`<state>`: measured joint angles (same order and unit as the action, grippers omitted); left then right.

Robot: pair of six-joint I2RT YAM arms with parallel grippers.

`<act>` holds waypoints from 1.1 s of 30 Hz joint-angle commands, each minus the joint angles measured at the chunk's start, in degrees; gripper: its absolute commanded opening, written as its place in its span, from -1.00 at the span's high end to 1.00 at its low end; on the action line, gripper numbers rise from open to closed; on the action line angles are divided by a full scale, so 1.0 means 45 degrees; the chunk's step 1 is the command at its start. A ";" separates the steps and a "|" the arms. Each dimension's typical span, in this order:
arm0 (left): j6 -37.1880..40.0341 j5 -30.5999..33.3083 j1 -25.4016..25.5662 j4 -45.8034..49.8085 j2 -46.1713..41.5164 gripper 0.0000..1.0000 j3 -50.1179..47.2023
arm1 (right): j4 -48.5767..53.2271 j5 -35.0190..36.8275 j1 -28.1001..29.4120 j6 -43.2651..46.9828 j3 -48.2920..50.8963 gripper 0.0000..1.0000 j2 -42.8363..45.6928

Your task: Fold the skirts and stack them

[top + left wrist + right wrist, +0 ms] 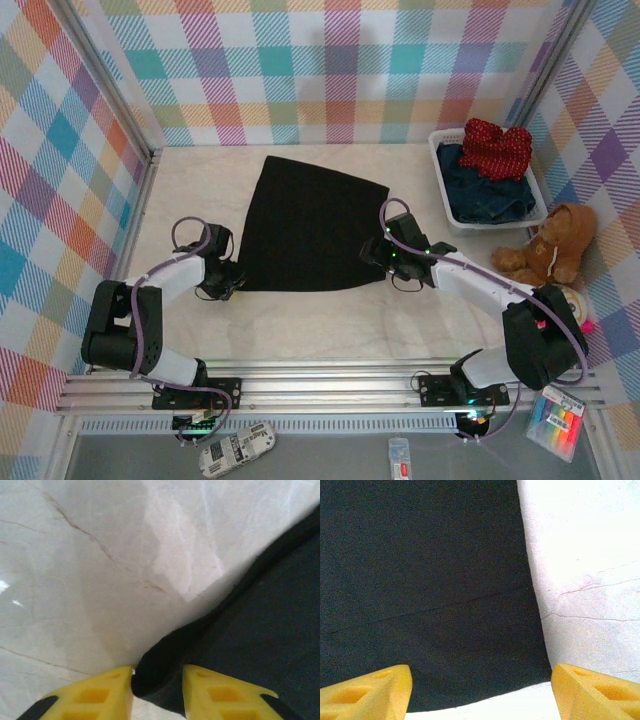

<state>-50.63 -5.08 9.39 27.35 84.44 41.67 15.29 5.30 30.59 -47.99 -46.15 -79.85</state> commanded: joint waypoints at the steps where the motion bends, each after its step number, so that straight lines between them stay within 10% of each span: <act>1: 0.0180 -0.0468 0.0525 -0.1361 0.0398 0.69 0.0214 | -0.0142 -0.0552 -0.0183 -0.0154 0.0490 -0.54 0.0206; 6: 0.0197 0.0214 0.0609 -0.0410 -0.0443 1.00 0.0213 | 0.0032 -0.1380 -0.0798 -0.0419 0.1233 -0.49 0.0231; 18: -0.0193 0.0356 0.0687 0.0206 -0.1069 1.00 0.0231 | -0.0482 -0.2378 -0.1204 -0.0723 0.1440 0.02 -0.0974; 33: -0.0077 0.0327 0.0726 0.0329 -0.0959 1.00 0.0334 | -0.1411 -0.2672 -0.1212 -0.0490 0.1466 0.18 -0.1562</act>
<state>-50.78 -3.77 11.92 27.03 80.88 41.93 10.61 -5.72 25.10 -50.35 -39.83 -86.35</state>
